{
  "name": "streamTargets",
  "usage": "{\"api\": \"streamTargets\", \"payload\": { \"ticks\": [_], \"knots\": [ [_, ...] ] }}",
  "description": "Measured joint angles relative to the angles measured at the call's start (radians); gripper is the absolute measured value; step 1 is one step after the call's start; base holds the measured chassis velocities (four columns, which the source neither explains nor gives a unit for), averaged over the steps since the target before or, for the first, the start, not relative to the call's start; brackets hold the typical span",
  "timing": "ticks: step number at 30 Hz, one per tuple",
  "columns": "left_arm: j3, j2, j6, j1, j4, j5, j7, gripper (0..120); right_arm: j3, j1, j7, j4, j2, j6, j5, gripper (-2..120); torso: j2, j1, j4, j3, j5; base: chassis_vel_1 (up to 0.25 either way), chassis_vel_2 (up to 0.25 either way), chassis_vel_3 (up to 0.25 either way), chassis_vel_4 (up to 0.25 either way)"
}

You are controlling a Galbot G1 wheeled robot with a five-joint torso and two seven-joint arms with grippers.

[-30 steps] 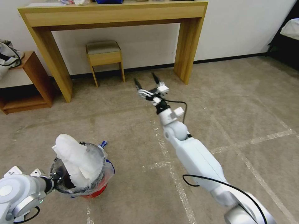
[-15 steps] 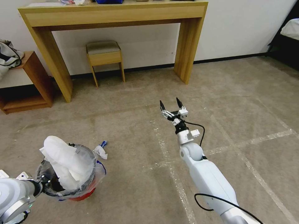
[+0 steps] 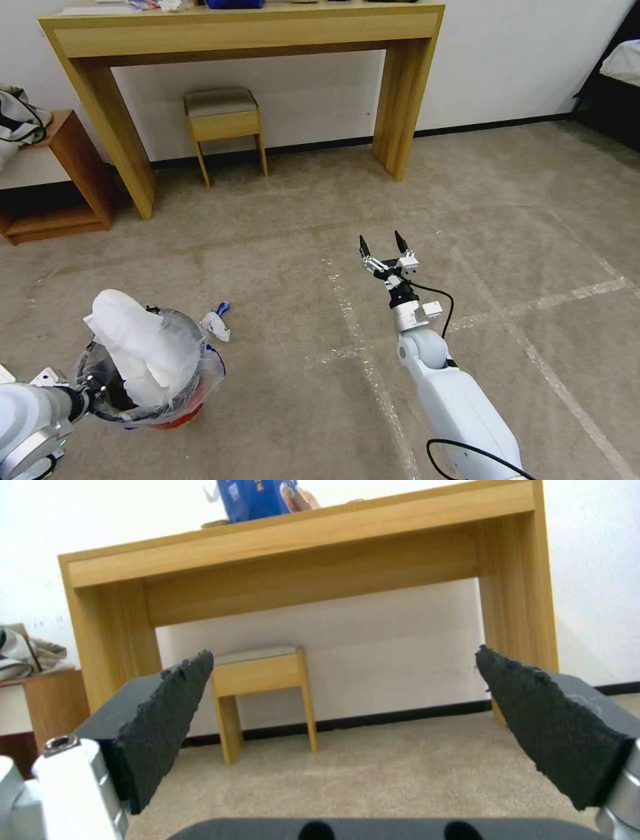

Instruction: Pick up the trash bin and place the garbage on the floor into it.

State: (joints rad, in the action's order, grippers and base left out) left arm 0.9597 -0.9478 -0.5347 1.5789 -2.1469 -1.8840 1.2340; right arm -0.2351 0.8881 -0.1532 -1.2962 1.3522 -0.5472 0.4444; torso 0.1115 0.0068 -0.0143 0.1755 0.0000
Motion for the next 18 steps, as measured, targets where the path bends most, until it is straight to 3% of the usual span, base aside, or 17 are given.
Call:
{"api": "streamTargets", "payload": {
  "ticks": [18],
  "knots": [
    [-0.008, 0.011, 0.003, -0.012, 0.012, -0.003, -0.006, 0, 0.013, 0.014, -0.007, 0.026, 0.020, -0.023, -0.039, 100, 0.000, 0.000, 0.0000, 0.000, 0.0000, 0.000, 0.000, 0.000, 0.000]
  ]
}}
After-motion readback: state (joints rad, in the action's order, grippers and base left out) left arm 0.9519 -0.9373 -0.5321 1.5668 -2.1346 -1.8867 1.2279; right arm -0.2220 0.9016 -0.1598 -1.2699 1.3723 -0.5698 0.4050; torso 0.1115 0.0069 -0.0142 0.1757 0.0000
